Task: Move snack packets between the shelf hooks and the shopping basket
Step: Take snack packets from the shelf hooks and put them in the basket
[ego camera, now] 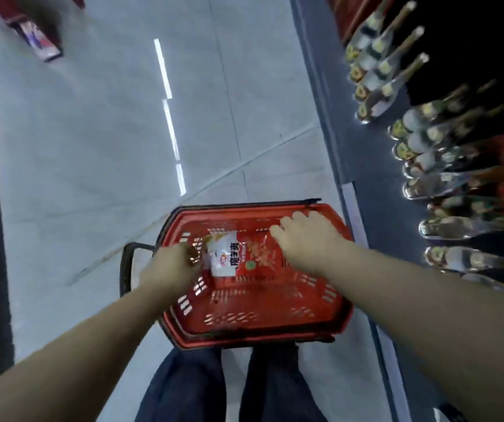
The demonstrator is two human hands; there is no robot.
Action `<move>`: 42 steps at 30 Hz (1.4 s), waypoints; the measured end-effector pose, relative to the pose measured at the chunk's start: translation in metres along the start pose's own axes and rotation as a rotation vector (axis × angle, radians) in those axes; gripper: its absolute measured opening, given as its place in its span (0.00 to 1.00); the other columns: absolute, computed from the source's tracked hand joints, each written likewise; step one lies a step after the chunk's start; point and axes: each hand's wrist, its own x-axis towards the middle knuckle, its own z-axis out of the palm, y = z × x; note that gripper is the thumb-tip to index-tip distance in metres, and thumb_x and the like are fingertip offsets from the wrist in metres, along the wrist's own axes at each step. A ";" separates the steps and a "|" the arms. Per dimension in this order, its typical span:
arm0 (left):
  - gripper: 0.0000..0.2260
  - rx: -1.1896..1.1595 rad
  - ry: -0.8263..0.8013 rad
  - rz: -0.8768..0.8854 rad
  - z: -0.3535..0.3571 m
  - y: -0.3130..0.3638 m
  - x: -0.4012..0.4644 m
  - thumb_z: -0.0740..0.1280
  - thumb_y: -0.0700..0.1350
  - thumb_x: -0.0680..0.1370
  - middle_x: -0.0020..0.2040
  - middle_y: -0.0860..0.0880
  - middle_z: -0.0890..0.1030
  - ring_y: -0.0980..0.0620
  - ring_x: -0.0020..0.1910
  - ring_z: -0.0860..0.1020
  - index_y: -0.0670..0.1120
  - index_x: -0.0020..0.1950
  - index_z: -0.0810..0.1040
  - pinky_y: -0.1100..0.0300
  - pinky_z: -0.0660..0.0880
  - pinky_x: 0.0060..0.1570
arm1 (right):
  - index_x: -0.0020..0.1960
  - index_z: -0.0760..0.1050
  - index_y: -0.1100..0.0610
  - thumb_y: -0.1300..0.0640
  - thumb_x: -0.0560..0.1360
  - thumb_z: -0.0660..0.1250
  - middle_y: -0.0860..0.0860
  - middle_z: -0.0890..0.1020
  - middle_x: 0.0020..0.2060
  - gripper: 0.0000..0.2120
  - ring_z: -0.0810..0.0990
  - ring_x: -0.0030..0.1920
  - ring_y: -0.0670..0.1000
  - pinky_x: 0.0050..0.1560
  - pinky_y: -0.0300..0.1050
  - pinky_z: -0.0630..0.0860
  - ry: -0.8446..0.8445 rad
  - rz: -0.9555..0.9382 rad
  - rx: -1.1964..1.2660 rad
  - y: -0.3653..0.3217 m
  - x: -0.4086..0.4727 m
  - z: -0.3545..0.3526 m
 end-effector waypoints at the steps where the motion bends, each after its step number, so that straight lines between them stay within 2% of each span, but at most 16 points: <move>1: 0.11 -0.030 -0.036 -0.048 0.032 -0.013 0.013 0.64 0.56 0.76 0.48 0.47 0.83 0.43 0.49 0.81 0.49 0.48 0.79 0.56 0.76 0.44 | 0.66 0.65 0.59 0.60 0.78 0.54 0.57 0.73 0.62 0.17 0.71 0.62 0.59 0.57 0.52 0.68 -0.037 -0.046 -0.019 -0.001 0.019 0.029; 6: 0.11 -0.150 -0.161 -0.249 0.175 -0.057 0.083 0.67 0.51 0.75 0.50 0.43 0.84 0.43 0.52 0.81 0.46 0.51 0.81 0.55 0.77 0.50 | 0.72 0.60 0.60 0.61 0.80 0.50 0.59 0.71 0.65 0.20 0.71 0.65 0.59 0.60 0.53 0.69 -0.169 -0.208 -0.113 -0.005 0.123 0.154; 10: 0.11 -0.306 -0.180 -0.409 0.257 -0.066 0.149 0.67 0.50 0.77 0.41 0.45 0.82 0.48 0.41 0.80 0.42 0.44 0.80 0.62 0.70 0.34 | 0.70 0.62 0.60 0.59 0.81 0.52 0.59 0.71 0.65 0.18 0.70 0.64 0.60 0.58 0.54 0.71 -0.278 -0.233 -0.088 -0.012 0.198 0.229; 12: 0.12 -0.550 -0.160 -0.583 0.294 -0.071 0.184 0.70 0.51 0.75 0.40 0.45 0.81 0.49 0.37 0.80 0.41 0.44 0.80 0.63 0.72 0.31 | 0.69 0.63 0.61 0.60 0.81 0.53 0.59 0.71 0.64 0.17 0.71 0.64 0.61 0.58 0.56 0.72 -0.323 -0.208 -0.059 -0.018 0.232 0.260; 15: 0.14 -1.137 -0.183 -0.873 0.338 -0.073 0.228 0.71 0.45 0.74 0.50 0.39 0.82 0.42 0.48 0.82 0.37 0.54 0.77 0.50 0.80 0.49 | 0.69 0.63 0.61 0.62 0.80 0.54 0.59 0.70 0.65 0.17 0.72 0.64 0.60 0.61 0.52 0.70 -0.357 -0.142 0.176 -0.029 0.273 0.294; 17: 0.06 -1.300 -0.213 -0.976 0.360 -0.074 0.251 0.67 0.38 0.76 0.44 0.41 0.81 0.45 0.44 0.80 0.39 0.51 0.76 0.53 0.81 0.45 | 0.68 0.65 0.60 0.63 0.79 0.54 0.58 0.73 0.65 0.17 0.74 0.63 0.58 0.61 0.47 0.69 -0.324 -0.028 0.367 -0.040 0.289 0.313; 20: 0.11 -1.334 -0.225 -1.033 0.390 -0.088 0.280 0.64 0.33 0.73 0.44 0.41 0.80 0.47 0.36 0.78 0.37 0.55 0.76 0.63 0.77 0.26 | 0.69 0.62 0.63 0.64 0.77 0.55 0.62 0.71 0.65 0.21 0.73 0.63 0.62 0.61 0.52 0.69 -0.176 0.095 0.397 -0.064 0.297 0.342; 23: 0.19 -1.298 -0.275 -1.051 0.439 -0.112 0.305 0.63 0.37 0.75 0.55 0.41 0.79 0.43 0.46 0.80 0.39 0.66 0.72 0.49 0.82 0.42 | 0.73 0.53 0.63 0.61 0.74 0.58 0.62 0.64 0.69 0.30 0.67 0.66 0.64 0.65 0.56 0.64 -0.090 0.128 0.332 -0.076 0.304 0.371; 24: 0.18 -1.294 -0.266 -1.063 0.437 -0.110 0.302 0.62 0.37 0.77 0.54 0.41 0.78 0.43 0.44 0.80 0.39 0.67 0.71 0.50 0.82 0.41 | 0.74 0.53 0.62 0.60 0.74 0.60 0.62 0.64 0.68 0.31 0.66 0.66 0.63 0.66 0.55 0.63 -0.059 0.142 0.341 -0.077 0.306 0.375; 27: 0.15 -1.348 -0.164 -1.163 0.426 -0.102 0.291 0.58 0.36 0.80 0.57 0.42 0.79 0.45 0.34 0.76 0.38 0.67 0.70 0.59 0.75 0.18 | 0.74 0.53 0.60 0.56 0.74 0.65 0.60 0.63 0.69 0.33 0.65 0.68 0.62 0.66 0.55 0.64 -0.005 0.157 0.370 -0.074 0.312 0.388; 28: 0.16 -1.365 -0.136 -1.173 0.424 -0.102 0.288 0.58 0.35 0.81 0.60 0.41 0.78 0.45 0.36 0.76 0.38 0.68 0.69 0.59 0.76 0.19 | 0.74 0.52 0.59 0.55 0.74 0.65 0.60 0.62 0.70 0.34 0.63 0.69 0.61 0.66 0.56 0.63 -0.015 0.162 0.396 -0.073 0.312 0.390; 31: 0.18 -1.391 -0.144 -1.165 0.422 -0.106 0.281 0.58 0.33 0.80 0.63 0.40 0.75 0.43 0.50 0.79 0.37 0.71 0.67 0.54 0.79 0.45 | 0.74 0.53 0.57 0.52 0.74 0.68 0.58 0.62 0.71 0.36 0.62 0.70 0.60 0.69 0.57 0.61 -0.021 0.184 0.485 -0.074 0.313 0.390; 33: 0.18 -1.438 -0.129 -1.199 0.421 -0.109 0.277 0.61 0.31 0.78 0.58 0.40 0.77 0.44 0.45 0.79 0.36 0.69 0.69 0.54 0.81 0.31 | 0.72 0.57 0.55 0.51 0.73 0.70 0.57 0.65 0.69 0.34 0.63 0.69 0.60 0.69 0.58 0.63 -0.005 0.195 0.539 -0.073 0.313 0.388; 35: 0.17 -1.429 -0.120 -1.205 0.419 -0.109 0.276 0.64 0.30 0.76 0.46 0.41 0.78 0.46 0.36 0.77 0.36 0.65 0.72 0.58 0.73 0.15 | 0.70 0.62 0.53 0.50 0.74 0.68 0.57 0.66 0.67 0.28 0.65 0.67 0.60 0.66 0.57 0.67 -0.014 0.168 0.542 -0.070 0.312 0.387; 39: 0.09 -1.450 -0.125 -1.178 0.404 -0.101 0.271 0.63 0.36 0.79 0.37 0.43 0.75 0.49 0.22 0.77 0.40 0.60 0.73 0.63 0.70 0.12 | 0.65 0.70 0.53 0.50 0.77 0.64 0.56 0.69 0.61 0.17 0.71 0.61 0.59 0.59 0.54 0.72 -0.032 0.015 0.480 -0.062 0.306 0.380; 42: 0.09 -1.441 -0.071 -1.098 0.395 -0.103 0.267 0.65 0.43 0.79 0.42 0.42 0.80 0.49 0.30 0.80 0.39 0.55 0.73 0.63 0.76 0.22 | 0.61 0.71 0.53 0.46 0.79 0.58 0.55 0.77 0.57 0.15 0.76 0.55 0.57 0.51 0.48 0.72 -0.090 0.066 0.607 -0.050 0.300 0.368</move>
